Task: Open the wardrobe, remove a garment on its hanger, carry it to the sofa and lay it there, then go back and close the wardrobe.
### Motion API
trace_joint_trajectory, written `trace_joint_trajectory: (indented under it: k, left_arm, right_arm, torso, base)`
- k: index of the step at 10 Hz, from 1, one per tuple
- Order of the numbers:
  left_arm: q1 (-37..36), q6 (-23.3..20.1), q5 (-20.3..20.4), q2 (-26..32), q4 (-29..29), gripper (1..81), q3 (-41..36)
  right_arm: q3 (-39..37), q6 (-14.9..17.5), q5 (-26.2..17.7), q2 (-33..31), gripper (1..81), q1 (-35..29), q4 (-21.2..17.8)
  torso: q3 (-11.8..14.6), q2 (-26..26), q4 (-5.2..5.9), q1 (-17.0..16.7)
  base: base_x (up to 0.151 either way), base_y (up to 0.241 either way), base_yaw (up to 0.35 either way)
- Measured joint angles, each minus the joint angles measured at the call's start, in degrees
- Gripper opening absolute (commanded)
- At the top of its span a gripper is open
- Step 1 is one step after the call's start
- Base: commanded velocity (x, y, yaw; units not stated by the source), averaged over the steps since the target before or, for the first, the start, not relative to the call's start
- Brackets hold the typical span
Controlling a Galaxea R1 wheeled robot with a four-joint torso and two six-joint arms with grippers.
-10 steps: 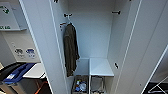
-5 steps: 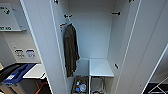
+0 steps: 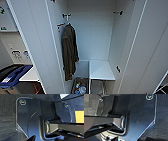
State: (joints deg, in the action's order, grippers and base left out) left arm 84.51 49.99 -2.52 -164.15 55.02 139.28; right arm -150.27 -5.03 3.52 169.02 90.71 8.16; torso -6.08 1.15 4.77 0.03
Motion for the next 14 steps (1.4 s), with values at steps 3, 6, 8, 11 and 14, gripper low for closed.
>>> trace_joint_trajectory:
  k: [3, 6, 8, 11, 14]
  left_arm:
    - [0.0, 0.0, 0.0, 0.0, 0.0, 81.1, 0.0]
    - [0.0, 0.0, 0.2, 0.0, 0.0, 81.1, 0.0]
    - [0.7, 0.3, 0.2, 0.4, -0.1, 81.1, 0.0]
    - [0.8, 1.2, 0.9, 4.1, -2.6, 81.1, -2.1]
    - [0.8, 1.3, 3.2, 11.3, -5.2, 81.1, -8.7]
  right_arm:
    - [-0.2, 0.0, 0.0, 0.3, 81.1, -0.1, 0.0]
    - [-0.2, 0.0, 0.1, 0.4, 81.1, -0.2, 0.0]
    - [-0.2, 0.0, 0.0, 0.2, 81.1, 0.1, 0.0]
    - [2.0, 0.0, 0.1, -1.1, 81.1, -0.1, 0.0]
    - [10.9, -0.1, 0.1, -6.3, 81.1, -0.6, -0.1]
  torso:
    - [0.0, 0.0, 0.00, 0.0]
    - [0.0, 0.0, 0.00, 0.1]
    - [0.0, 0.0, 0.00, 0.0]
    - [0.0, 0.0, 0.00, 0.0]
    - [0.0, 0.0, 0.00, 0.0]
  base:
    - [0.073, 0.000, 0.000]
    - [0.000, 0.000, 0.000]
    - [0.000, 0.000, 0.000]
    - [0.000, 0.000, 0.000]
    - [0.000, 0.000, 0.000]
